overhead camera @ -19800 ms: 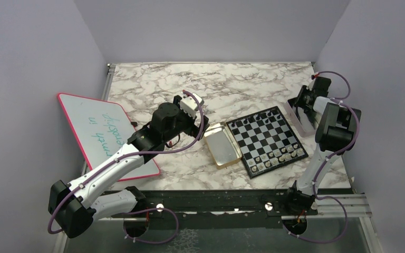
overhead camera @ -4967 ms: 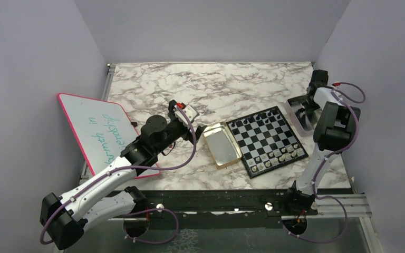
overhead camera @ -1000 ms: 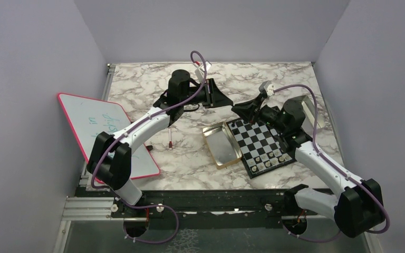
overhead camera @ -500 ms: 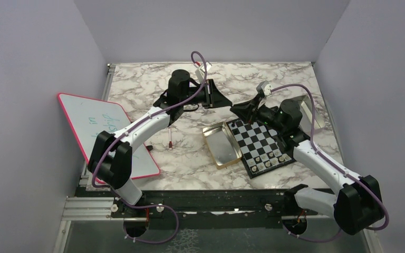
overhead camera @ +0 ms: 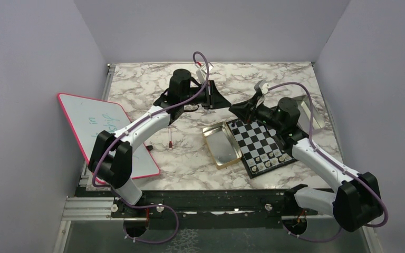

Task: Set up the chess pieces on the board
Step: Pick up the chess piece from the storage box.

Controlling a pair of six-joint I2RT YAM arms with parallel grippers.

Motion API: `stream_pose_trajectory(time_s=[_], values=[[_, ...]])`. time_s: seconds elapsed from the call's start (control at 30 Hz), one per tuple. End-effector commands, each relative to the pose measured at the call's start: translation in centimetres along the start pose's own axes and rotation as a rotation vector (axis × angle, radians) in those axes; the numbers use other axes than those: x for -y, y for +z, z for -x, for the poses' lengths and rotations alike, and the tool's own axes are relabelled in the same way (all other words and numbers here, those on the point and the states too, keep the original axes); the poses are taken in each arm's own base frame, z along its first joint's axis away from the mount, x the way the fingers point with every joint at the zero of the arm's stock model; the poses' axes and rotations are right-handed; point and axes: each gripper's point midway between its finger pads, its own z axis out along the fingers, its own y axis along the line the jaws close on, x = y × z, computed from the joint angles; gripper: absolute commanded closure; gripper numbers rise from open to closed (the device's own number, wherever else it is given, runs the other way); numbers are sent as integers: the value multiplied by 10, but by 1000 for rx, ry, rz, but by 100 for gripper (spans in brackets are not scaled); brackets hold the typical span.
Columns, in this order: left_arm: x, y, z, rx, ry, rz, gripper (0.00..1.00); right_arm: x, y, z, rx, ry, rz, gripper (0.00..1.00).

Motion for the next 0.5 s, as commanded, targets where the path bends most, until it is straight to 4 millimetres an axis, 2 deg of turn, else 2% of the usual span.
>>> stream_pose_trajectory(time_s=[0.0,0.03,0.07,0.13,0.23,0.37,0.43,0.47], values=[[4,2,8,6,60,-15,81,-2,5,12,17,-26,12,85],[5,2,8,2,65,-21,83,-2,6,11,13,-26,14,85],[7,1,3,-19,69,-42,95,-1,6,7,0,-21,10,83],[6,1,1,-25,68,-40,100,-1,6,7,4,-13,5,79],[3,0,3,-17,55,-24,100,3,5,6,-2,39,-27,70],[-2,-7,14,37,-45,-8,100,13,3,7,38,208,-128,64],[-2,-11,21,66,-73,-23,100,7,3,11,79,265,-104,55],[-2,-13,23,73,-76,-21,100,2,3,14,99,291,-83,45]])
